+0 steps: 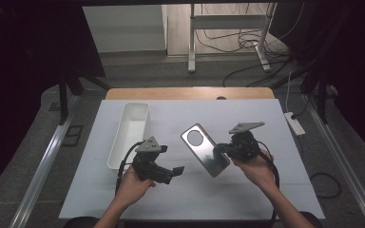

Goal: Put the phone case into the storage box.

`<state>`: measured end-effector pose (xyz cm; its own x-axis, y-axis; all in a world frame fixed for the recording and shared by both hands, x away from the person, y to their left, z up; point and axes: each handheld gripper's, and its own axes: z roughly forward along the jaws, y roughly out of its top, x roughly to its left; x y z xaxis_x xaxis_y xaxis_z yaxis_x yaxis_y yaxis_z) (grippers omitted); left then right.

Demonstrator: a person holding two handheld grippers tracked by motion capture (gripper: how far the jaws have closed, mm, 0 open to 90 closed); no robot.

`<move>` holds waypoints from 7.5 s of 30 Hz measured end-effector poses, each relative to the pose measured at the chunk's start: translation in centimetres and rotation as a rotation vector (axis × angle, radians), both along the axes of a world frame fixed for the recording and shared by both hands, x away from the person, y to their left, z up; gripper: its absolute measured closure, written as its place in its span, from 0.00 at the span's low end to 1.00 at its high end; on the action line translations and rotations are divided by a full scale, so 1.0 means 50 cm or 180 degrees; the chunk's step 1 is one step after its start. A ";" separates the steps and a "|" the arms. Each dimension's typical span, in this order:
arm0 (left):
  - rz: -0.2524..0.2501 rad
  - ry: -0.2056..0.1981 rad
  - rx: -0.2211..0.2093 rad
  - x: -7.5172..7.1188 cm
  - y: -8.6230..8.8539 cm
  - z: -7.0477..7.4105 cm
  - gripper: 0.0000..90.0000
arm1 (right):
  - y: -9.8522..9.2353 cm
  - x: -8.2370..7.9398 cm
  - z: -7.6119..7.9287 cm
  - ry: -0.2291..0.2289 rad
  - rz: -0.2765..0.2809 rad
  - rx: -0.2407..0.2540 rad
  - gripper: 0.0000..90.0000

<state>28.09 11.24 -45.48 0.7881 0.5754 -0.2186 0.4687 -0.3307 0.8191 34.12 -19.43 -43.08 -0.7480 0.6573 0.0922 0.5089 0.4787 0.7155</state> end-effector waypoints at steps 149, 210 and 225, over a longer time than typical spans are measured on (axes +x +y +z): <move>0.0360 -0.0092 0.0293 0.010 0.016 0.011 0.13 | 0.098 -0.068 -0.021 -0.0120 0.0447 0.0191 0.89; 0.0716 0.0117 0.0351 0.020 0.045 0.020 0.99 | 0.056 -0.070 -0.016 0.0107 0.0700 0.0266 0.42; 0.0780 0.0151 0.0218 0.040 0.083 0.046 0.99 | -0.013 -0.081 -0.014 0.0045 0.0441 0.0277 0.28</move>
